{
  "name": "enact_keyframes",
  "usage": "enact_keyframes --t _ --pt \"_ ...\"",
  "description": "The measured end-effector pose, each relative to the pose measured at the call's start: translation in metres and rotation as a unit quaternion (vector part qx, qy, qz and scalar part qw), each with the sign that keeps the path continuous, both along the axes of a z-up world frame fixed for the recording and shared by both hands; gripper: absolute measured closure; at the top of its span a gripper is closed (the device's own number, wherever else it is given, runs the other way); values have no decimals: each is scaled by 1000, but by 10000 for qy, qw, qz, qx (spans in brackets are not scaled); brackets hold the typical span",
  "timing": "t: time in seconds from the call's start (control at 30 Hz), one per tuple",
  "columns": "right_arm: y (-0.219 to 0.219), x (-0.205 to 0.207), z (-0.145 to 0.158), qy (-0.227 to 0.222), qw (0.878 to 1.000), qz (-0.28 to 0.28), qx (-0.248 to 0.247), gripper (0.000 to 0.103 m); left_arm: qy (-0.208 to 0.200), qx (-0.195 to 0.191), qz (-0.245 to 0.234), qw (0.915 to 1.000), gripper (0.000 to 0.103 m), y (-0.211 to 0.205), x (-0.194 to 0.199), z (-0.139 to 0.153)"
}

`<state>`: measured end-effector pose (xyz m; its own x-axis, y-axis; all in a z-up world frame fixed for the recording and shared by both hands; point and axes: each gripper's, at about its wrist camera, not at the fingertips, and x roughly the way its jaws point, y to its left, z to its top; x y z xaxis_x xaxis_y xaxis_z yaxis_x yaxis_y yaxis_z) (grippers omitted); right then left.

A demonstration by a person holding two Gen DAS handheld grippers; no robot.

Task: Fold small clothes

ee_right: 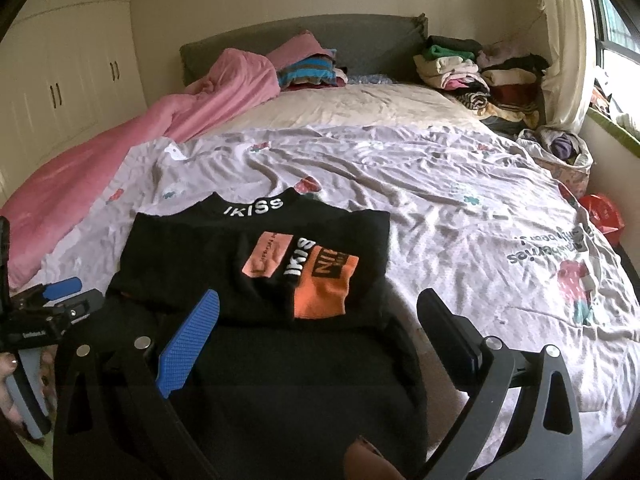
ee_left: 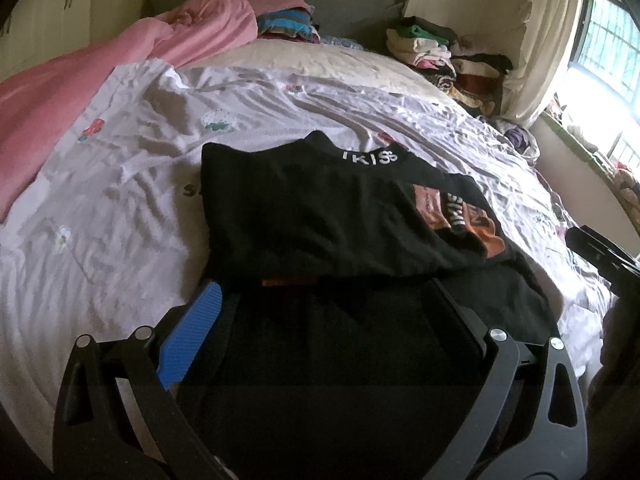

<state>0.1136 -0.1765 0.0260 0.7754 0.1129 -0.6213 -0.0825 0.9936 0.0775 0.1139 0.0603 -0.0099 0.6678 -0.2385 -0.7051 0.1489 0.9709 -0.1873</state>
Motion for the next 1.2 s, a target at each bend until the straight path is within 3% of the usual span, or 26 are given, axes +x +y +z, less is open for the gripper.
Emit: enact_keyframes --t 0.4,0.8,0.97,1.1,1.2 --pt "-9 -17 -10 123 9998 90 -135 4 214 209 300 9991 10 22 -27 -8" --pt "-33 -34 -33 447 9990 4 -98 4 468 60 308 9984 10 37 -51 -20" --pt "-40 -44 -41 567 9983 6 -123 4 653 -166 243 9974 10 46 -65 -27" --pt "-41 -52 -47 666 9976 43 -180 4 824 -332 187 9959 40 55 -80 -33" --pt "-39 -58 -51 737 9971 104 -176 4 925 -461 117 9946 52 60 -89 -39"
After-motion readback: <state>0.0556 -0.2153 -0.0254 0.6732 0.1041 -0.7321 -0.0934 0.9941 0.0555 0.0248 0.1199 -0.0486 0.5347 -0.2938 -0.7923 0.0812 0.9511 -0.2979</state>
